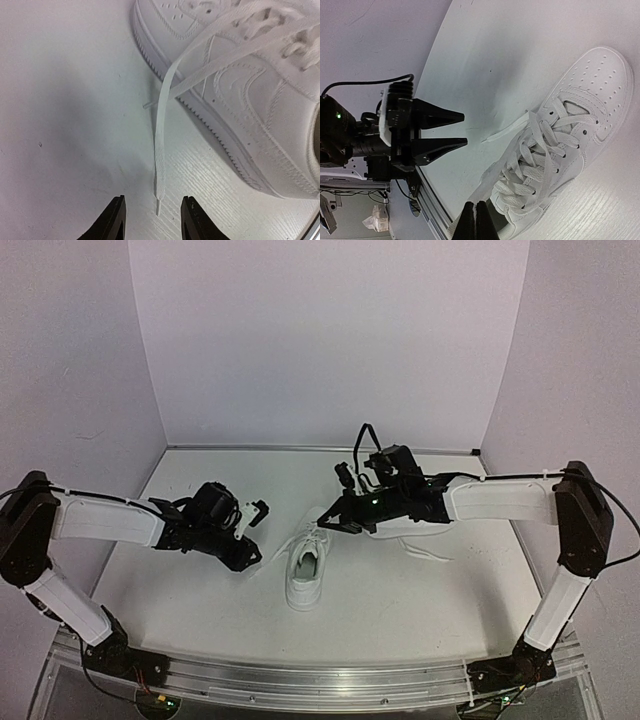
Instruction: Tie the shoes
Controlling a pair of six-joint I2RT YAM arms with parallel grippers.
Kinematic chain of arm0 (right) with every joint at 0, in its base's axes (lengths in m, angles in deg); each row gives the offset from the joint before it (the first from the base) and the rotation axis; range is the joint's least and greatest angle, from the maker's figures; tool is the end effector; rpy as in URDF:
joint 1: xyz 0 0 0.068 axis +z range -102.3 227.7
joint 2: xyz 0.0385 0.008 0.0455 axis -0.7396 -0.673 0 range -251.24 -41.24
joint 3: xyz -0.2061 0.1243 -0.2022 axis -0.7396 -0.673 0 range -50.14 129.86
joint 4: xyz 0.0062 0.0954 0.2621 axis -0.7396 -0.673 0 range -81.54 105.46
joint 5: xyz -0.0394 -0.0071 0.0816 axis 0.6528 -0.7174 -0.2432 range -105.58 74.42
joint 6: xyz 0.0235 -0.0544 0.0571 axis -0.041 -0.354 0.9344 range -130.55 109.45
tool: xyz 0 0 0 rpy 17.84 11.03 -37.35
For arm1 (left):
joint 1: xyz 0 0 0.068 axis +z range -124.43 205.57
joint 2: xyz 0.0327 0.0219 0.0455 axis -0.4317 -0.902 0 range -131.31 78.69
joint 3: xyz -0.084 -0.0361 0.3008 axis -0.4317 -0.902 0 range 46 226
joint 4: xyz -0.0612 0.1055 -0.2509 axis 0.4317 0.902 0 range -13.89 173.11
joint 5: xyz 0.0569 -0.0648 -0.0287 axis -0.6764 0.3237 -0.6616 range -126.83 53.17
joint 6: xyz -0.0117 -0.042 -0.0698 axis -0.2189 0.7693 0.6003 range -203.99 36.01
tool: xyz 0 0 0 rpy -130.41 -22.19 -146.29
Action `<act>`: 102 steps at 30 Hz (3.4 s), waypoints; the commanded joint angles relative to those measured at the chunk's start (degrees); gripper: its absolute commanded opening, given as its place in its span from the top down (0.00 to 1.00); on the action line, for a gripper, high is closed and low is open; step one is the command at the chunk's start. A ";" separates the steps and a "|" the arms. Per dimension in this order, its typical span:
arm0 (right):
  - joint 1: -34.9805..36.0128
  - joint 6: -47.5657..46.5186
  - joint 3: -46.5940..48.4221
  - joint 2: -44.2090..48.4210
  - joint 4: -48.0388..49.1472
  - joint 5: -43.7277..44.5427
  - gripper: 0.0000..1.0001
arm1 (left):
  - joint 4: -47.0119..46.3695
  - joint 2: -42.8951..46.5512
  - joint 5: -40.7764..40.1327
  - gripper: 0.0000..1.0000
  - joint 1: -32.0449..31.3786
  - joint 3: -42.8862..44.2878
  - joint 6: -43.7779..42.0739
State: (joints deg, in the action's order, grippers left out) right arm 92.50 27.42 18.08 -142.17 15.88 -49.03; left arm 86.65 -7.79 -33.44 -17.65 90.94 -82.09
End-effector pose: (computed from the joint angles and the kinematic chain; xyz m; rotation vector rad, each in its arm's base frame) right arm 0.2883 0.3419 0.2513 -0.5329 2.3424 1.3977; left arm 0.2358 -0.2276 0.1749 0.9143 2.3516 -0.4015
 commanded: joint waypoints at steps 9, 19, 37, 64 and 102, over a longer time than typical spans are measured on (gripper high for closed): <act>0.33 -0.49 2.17 0.49 1.42 0.81 1.00 | 4.37 -12.21 1.85 0.60 -0.19 8.61 0.00; 0.33 -0.55 2.96 -0.63 1.37 0.77 1.00 | 8.41 -19.72 2.38 0.62 -0.90 13.27 -0.76; 0.35 -1.25 2.52 -0.96 1.42 1.78 1.00 | 9.76 2.19 -6.67 1.00 -0.79 15.26 6.84; 0.36 -0.99 4.35 -1.94 1.33 3.96 1.00 | 26.95 33.57 2.60 1.00 -3.47 4.66 19.02; 0.12 -10.44 6.72 -0.13 -3.41 -2.24 1.00 | 8.50 -21.86 20.17 1.00 -27.66 36.77 -23.18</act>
State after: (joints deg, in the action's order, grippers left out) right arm 92.50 19.90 22.09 -144.05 13.57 -49.37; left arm 97.63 -26.78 -12.93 -45.45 123.63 -97.24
